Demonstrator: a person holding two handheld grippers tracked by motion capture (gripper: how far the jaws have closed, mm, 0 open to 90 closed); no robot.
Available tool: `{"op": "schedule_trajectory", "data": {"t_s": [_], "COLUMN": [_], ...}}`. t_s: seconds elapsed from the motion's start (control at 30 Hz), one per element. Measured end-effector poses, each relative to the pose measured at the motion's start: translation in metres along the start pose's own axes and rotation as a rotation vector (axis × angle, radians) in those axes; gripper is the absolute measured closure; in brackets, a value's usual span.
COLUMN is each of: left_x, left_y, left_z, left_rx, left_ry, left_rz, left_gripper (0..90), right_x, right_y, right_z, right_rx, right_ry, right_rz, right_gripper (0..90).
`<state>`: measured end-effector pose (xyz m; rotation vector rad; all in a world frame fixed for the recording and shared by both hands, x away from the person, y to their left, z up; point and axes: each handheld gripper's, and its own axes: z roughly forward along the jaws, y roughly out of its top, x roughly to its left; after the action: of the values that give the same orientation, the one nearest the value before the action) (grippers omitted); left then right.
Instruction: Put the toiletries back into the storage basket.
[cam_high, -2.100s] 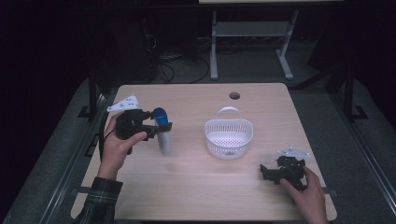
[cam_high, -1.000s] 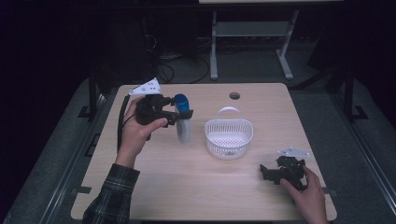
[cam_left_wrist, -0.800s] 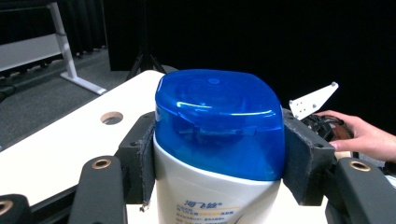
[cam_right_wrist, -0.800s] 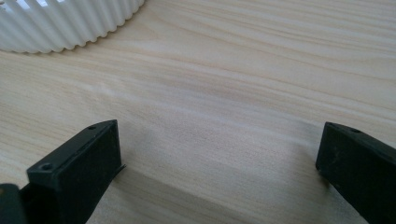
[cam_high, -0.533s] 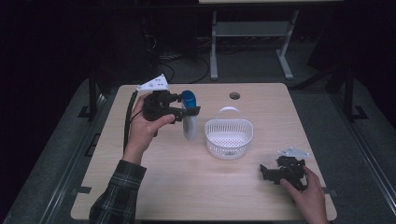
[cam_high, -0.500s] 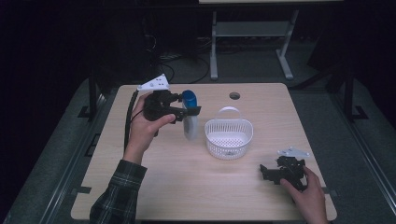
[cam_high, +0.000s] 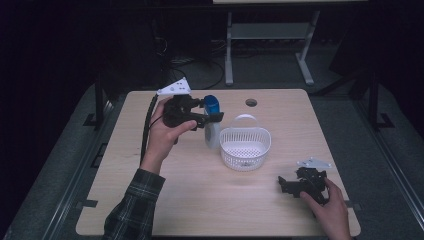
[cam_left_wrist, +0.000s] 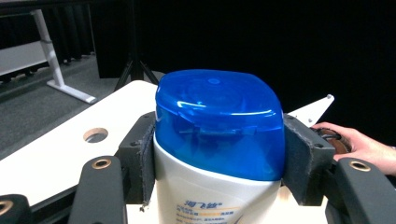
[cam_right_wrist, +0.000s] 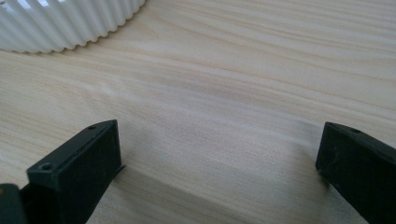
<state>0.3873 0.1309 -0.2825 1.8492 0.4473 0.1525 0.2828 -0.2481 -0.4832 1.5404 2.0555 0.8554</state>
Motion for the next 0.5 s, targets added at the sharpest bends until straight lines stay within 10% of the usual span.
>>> {"op": "schedule_trajectory", "data": {"t_s": [0.5], "left_x": [0.0], "left_y": [0.003], "left_z": [0.022], "left_rx": [-0.004], "left_ry": [-0.025], "left_rz": [0.005], "left_gripper": [37.2], "right_x": [0.0], "right_y": [0.0], "right_z": [0.0], "right_rx": [0.001], "right_ry": [0.003], "right_rz": [-0.002], "right_gripper": [0.0]}}
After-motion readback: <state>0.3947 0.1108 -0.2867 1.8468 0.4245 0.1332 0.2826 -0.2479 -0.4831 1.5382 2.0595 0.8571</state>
